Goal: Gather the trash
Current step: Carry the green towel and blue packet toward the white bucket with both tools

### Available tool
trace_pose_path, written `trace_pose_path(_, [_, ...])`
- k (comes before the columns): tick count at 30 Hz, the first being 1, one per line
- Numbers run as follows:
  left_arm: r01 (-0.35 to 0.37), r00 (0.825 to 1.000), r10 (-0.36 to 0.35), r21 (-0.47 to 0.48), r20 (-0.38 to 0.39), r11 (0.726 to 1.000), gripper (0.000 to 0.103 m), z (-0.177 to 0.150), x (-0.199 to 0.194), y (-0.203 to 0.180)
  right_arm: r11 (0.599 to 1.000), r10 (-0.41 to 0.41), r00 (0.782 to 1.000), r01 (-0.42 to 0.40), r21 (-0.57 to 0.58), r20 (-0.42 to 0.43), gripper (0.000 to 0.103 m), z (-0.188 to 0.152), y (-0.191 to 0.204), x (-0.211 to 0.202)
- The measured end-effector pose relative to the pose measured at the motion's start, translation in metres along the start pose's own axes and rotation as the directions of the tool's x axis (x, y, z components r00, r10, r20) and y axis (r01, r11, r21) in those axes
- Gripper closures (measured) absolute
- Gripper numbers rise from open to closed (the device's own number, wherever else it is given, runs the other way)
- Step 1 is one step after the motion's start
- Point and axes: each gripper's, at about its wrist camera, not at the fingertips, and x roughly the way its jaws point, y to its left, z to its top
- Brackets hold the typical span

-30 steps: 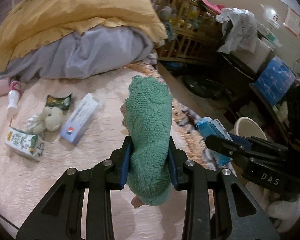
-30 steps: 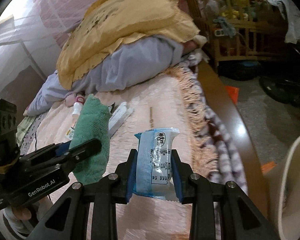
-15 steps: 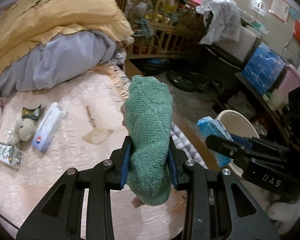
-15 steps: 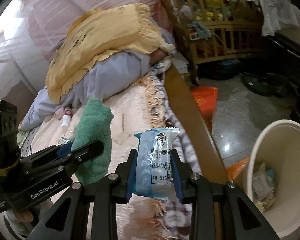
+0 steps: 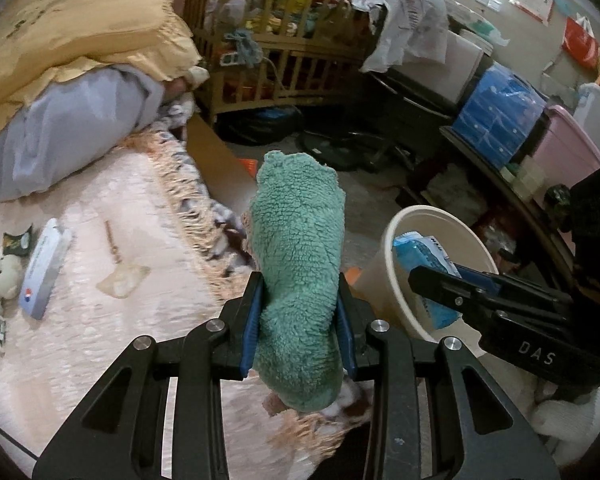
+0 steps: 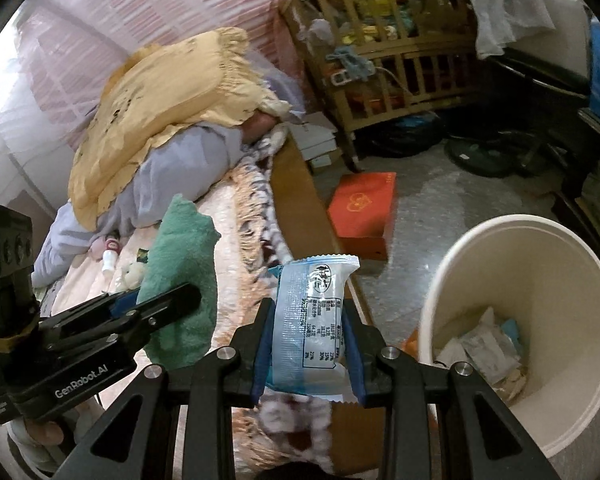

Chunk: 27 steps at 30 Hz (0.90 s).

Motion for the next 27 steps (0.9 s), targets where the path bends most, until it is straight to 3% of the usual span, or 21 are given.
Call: trace_pose_path(27, [0.106,0.992,-0.098,0.096,-0.084,0.99,0.072,0.014,0.062,-0.095,0.975,-0.181,0.984,0.179,0.133,-0.003,0.072,-0.021,-0.116,-0.039])
